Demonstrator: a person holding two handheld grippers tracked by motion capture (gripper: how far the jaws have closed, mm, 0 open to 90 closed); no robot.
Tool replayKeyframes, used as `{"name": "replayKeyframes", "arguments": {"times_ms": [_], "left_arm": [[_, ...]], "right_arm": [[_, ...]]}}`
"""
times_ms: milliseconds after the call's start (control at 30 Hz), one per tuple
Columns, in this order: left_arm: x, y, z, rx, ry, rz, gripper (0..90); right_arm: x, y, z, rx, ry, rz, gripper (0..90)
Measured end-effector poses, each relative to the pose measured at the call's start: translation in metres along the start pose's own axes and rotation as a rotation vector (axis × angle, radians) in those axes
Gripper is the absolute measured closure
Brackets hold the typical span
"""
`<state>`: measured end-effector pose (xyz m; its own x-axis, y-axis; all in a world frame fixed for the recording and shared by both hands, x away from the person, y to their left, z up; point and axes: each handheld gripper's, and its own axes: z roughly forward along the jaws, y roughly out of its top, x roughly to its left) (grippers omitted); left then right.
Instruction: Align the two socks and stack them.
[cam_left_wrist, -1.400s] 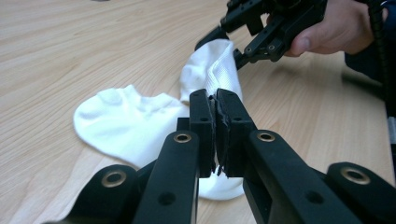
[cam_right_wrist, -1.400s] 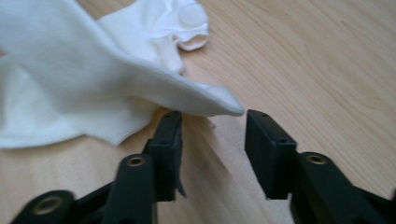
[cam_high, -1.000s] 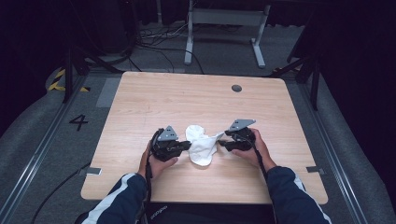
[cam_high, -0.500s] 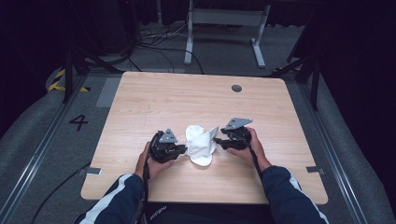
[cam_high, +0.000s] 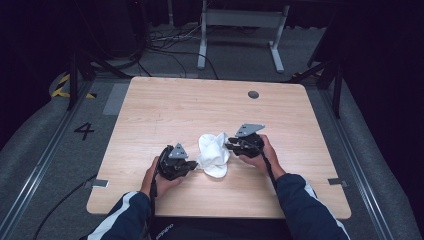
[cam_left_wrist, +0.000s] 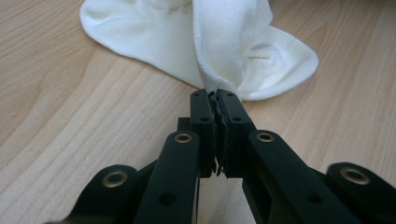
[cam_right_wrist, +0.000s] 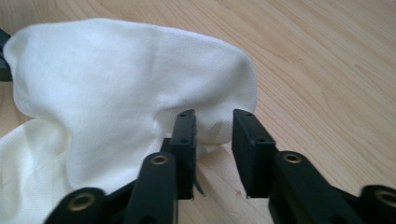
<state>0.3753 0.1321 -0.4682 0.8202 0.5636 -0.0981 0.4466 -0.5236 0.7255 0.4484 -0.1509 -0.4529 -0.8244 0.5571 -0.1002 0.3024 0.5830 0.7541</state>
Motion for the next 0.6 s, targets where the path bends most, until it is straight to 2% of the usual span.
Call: {"name": "replayKeyframes", "arguments": {"times_ms": [67, 267, 333, 367, 467, 533, 600], "left_arm": [[-0.002, -0.002, -0.001, 0.007, -0.005, 0.008, 87.2], [-0.012, -0.006, -0.005, 0.014, -0.023, 0.016, 87.9], [-0.015, -0.007, -0.006, 0.004, -0.033, 0.01, 87.8], [-0.017, -0.007, -0.007, 0.007, -0.038, 0.022, 87.8], [-0.022, -0.008, -0.008, 0.01, -0.038, 0.02, 85.1], [-0.024, -0.008, -0.01, 0.001, -0.037, 0.02, 80.7], [-0.025, -0.007, -0.011, -0.009, -0.037, 0.026, 73.5]], "right_arm": [[0.001, 0.002, 0.003, 0.005, -0.007, -0.025, 75.3], [-0.004, 0.005, 0.006, -0.008, -0.02, 0.0, 78.0], [-0.006, 0.006, 0.007, -0.015, -0.004, 0.011, 72.7], [-0.006, 0.006, 0.008, -0.021, -0.001, 0.014, 68.8], [-0.005, 0.01, 0.011, -0.033, 0.018, 0.02, 65.3], [-0.003, 0.011, 0.014, -0.034, 0.033, 0.017, 63.1], [-0.002, 0.011, 0.02, -0.009, 0.038, 0.013, 57.8]]}}
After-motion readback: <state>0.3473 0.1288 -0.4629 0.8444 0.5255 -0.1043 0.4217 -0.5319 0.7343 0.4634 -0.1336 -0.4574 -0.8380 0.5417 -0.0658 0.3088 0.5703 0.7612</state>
